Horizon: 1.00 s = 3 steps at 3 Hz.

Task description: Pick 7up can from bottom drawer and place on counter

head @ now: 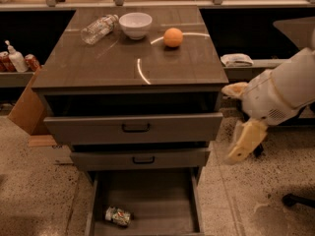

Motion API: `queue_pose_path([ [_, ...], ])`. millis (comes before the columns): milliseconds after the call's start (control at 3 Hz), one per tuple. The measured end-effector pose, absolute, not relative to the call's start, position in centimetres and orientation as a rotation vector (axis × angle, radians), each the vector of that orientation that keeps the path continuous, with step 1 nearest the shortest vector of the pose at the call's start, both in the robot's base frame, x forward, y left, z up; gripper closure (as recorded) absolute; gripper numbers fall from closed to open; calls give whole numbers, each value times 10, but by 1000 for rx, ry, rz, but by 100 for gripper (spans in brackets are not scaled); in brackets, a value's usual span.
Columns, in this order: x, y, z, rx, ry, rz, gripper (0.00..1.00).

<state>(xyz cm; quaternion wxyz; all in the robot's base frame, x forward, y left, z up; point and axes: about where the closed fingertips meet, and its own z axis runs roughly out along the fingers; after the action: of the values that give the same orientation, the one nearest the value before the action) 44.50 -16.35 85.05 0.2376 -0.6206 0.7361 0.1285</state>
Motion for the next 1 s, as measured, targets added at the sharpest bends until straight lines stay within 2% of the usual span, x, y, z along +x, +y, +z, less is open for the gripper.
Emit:
queue_pose_path([
  [333,451,-117,798,-1657,1902,488,0],
  [667,450,-117,797,-1658,1902,489,0],
  [1000,451,-107,760,-1666,1878,513,0],
])
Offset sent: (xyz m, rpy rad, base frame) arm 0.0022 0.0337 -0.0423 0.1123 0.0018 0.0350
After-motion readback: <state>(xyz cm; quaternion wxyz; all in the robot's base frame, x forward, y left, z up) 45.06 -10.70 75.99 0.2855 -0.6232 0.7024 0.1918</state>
